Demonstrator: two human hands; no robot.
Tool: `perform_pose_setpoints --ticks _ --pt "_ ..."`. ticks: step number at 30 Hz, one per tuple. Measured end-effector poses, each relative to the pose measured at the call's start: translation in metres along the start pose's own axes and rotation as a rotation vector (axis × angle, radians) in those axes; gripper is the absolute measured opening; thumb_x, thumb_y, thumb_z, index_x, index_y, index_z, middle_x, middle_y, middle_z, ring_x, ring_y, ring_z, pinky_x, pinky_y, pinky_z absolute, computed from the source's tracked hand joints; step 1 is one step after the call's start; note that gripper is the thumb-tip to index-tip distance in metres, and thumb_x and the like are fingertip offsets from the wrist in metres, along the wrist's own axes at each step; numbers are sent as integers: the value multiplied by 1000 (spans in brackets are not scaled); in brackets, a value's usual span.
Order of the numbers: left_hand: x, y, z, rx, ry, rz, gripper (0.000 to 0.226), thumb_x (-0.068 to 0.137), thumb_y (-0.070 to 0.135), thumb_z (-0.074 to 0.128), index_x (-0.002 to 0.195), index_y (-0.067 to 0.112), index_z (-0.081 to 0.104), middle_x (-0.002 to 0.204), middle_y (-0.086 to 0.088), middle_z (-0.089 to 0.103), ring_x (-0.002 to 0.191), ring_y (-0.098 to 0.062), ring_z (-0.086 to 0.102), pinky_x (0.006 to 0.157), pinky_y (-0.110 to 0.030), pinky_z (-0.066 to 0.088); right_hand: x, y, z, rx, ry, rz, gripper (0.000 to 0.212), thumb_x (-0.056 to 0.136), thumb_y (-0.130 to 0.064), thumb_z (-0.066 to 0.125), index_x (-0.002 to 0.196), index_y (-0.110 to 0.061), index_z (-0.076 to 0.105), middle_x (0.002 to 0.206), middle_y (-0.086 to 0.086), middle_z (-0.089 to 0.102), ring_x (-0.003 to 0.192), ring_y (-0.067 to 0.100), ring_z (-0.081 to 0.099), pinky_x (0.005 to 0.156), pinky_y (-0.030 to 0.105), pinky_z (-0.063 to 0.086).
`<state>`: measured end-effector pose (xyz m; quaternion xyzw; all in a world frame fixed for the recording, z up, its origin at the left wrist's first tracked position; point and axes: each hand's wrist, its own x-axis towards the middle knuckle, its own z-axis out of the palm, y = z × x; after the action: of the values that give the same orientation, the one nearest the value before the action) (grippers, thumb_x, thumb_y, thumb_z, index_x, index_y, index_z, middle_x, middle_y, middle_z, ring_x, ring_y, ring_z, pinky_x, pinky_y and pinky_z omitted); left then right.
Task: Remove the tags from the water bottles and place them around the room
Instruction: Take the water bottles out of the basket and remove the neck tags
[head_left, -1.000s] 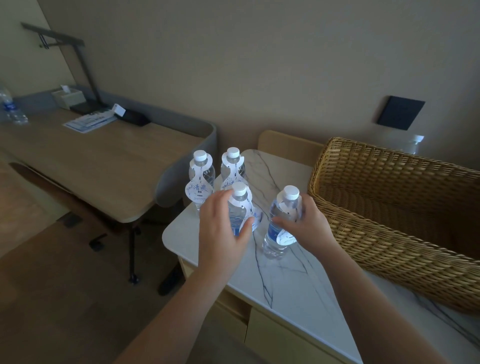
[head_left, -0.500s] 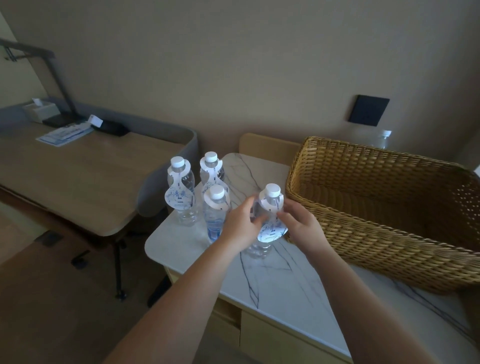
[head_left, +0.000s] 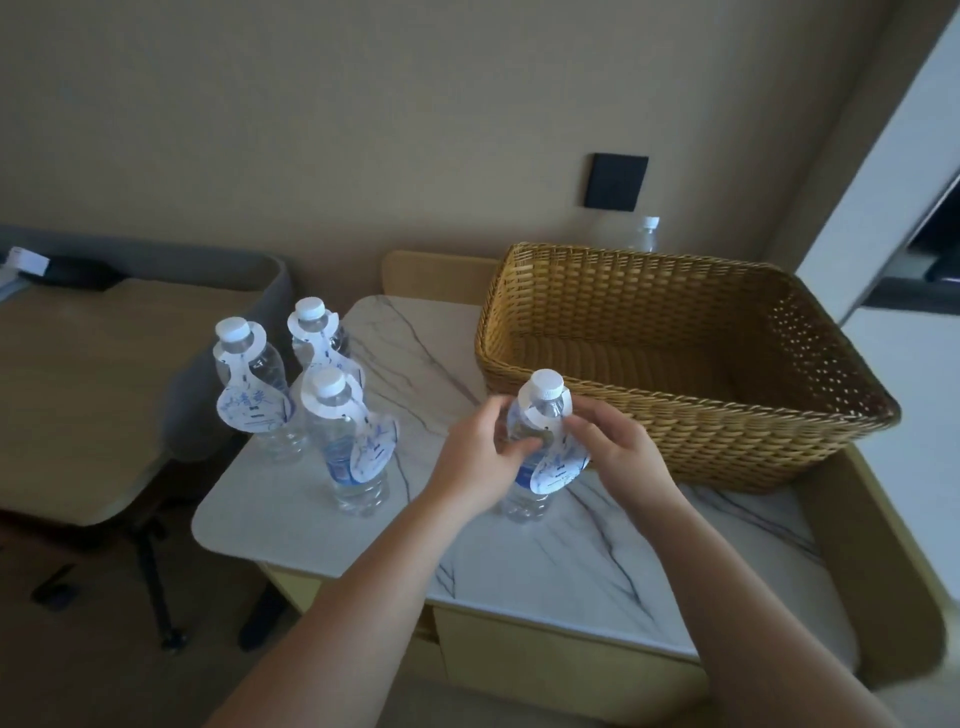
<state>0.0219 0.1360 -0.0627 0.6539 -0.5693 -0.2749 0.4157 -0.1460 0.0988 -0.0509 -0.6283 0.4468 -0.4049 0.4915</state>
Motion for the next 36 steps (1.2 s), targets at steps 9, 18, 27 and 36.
perform_pose_setpoints --ticks 9,18,27,36 --pt "-10 29 43 119 -68 108 44 79 51 67 116 37 48 95 15 65 87 -10 65 72 -32 51 -29 9 -51 60 51 19 26 97 -35 51 115 -25 67 109 -6 71 106 11 64 91 32 49" --pt "-11 30 45 110 -62 168 48 79 46 69 118 31 45 98 14 62 91 -11 66 78 -37 54 -50 41 -56 317 97 189 11 92 -10 59 98 -7 67 94 7 73 91 23 66 86 37 53" --pt "-7 25 39 -58 -121 84 63 70 51 76 119 28 44 103 24 57 95 14 54 84 -34 54 -45 9 -63 490 10 66 9 83 -18 63 86 -17 71 89 5 70 81 15 66 70 28 55" --pt "-8 27 45 -185 -99 150 55 71 32 83 117 34 54 109 23 63 100 8 58 85 -36 54 -30 -16 -63 488 23 33 8 81 -20 63 82 -22 72 86 0 70 78 13 65 67 27 54"
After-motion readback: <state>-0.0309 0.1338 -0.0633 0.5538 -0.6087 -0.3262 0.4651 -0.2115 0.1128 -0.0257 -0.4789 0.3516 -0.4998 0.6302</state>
